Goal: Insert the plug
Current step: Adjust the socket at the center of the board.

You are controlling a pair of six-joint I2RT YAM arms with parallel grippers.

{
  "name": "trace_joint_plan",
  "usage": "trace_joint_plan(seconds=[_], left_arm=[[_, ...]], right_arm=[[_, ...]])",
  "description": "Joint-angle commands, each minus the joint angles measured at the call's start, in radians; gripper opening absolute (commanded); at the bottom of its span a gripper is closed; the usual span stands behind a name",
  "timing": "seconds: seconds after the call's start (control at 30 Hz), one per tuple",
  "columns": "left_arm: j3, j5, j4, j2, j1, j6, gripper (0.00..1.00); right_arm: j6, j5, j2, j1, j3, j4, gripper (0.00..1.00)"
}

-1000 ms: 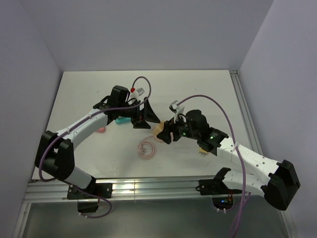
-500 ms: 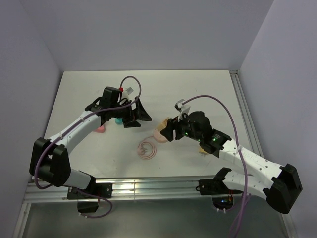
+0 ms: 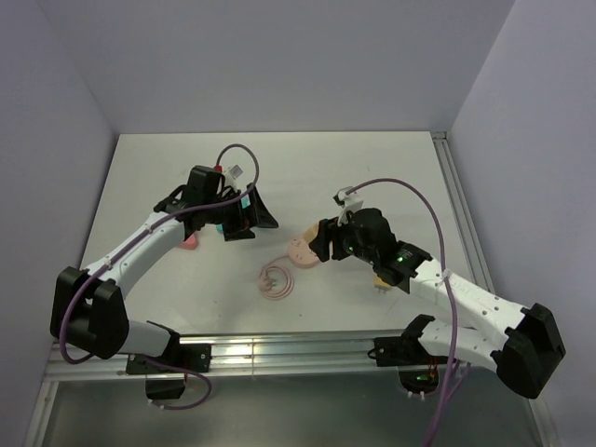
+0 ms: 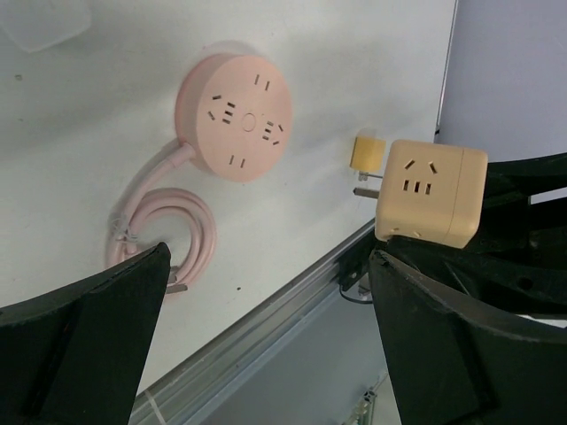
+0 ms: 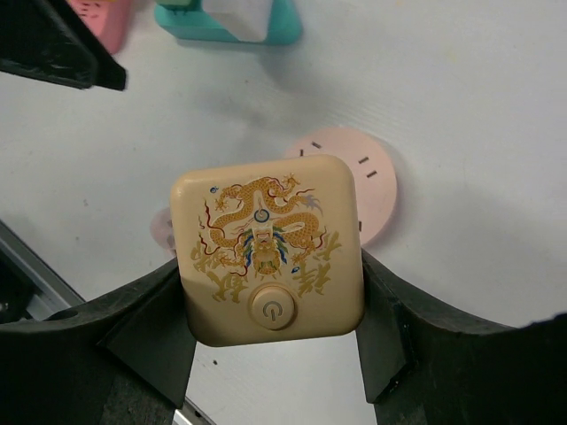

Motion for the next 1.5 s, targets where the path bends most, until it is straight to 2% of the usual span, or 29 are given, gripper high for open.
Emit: trace_joint_plan(seconds=[0.0, 0.17, 0.37, 0.5, 0.83, 1.0, 1.2, 1.47], left_arm=[[-0.014, -0.038, 0.004, -0.053, 0.005, 0.033, 1.0], [-0.045, -0.018, 0.048, -0.085, 0.005, 0.039, 1.0], [-0.139, 0.015, 0.151, -0.122, 0.001, -0.001, 0.99], [-0.213, -0.044, 0.232, -0.142, -0.074, -0.038, 1.0], [-0.207, -0.212, 0.169, -0.063, -0.159, 0.008, 0.98], [-0.178, -0.333, 0.123, -0.027, -0.234, 0.014, 0.97], [-0.121, -0.525, 0.032, 0.053, -0.347, -0.001, 0.96], [-0.118, -0.584, -0.035, 0.151, -0.38, 0.004, 0.91]], right_arm=[[0.031, 0.062, 0.016, -0.011, 0.03, -0.009, 0.13], [0.054, 0.108, 0.051, -0.017, 0.042, -0.032, 0.13], [-0.015, 0.078, 0.094, -0.02, 0.054, -0.046, 0.15], [-0.066, 0.092, 0.151, -0.02, 0.085, -0.065, 0.13], [-0.107, 0.047, 0.176, -0.019, 0.091, -0.018, 0.14], [-0.075, 0.16, 0.203, -0.022, 0.11, -0.044, 0.08], [-0.046, 0.199, 0.225, -0.043, 0.134, -0.048, 0.07], [-0.064, 0.13, 0.231, -0.072, 0.154, -0.048, 0.07]])
